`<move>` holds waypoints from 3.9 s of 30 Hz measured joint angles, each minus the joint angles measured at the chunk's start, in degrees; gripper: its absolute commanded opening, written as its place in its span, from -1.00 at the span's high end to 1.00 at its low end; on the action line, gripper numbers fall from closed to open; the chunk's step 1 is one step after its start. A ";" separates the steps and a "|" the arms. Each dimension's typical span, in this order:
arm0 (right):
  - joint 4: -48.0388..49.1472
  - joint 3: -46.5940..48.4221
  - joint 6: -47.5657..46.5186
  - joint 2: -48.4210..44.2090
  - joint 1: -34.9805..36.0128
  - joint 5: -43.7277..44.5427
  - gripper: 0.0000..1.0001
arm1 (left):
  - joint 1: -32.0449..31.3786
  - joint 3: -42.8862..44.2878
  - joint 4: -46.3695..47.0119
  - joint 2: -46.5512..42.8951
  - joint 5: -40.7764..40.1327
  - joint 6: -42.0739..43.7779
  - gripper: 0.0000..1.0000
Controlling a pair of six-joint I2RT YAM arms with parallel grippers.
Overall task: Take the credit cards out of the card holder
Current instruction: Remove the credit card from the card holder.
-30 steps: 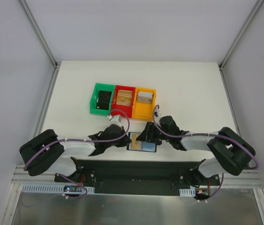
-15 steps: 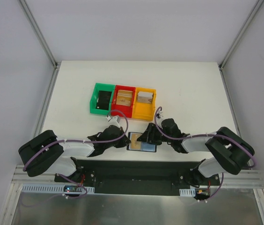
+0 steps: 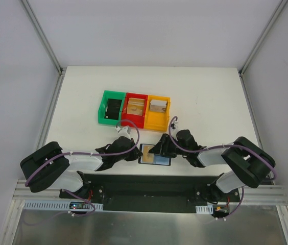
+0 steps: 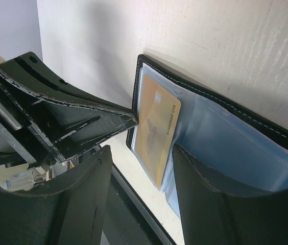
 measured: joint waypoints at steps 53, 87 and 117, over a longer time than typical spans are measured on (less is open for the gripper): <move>12.66 -0.70 5.66 7.82 -0.74 -4.02 0.02 | -0.13 0.39 1.97 1.81 0.61 -0.07 1.00; 15.30 -3.45 6.80 6.71 -2.89 -5.92 0.58 | -0.17 0.39 1.46 1.46 0.07 -0.35 1.00; 15.56 -5.79 6.80 4.31 -4.96 -7.10 0.53 | -0.31 -0.22 2.23 1.46 -0.96 -1.84 1.00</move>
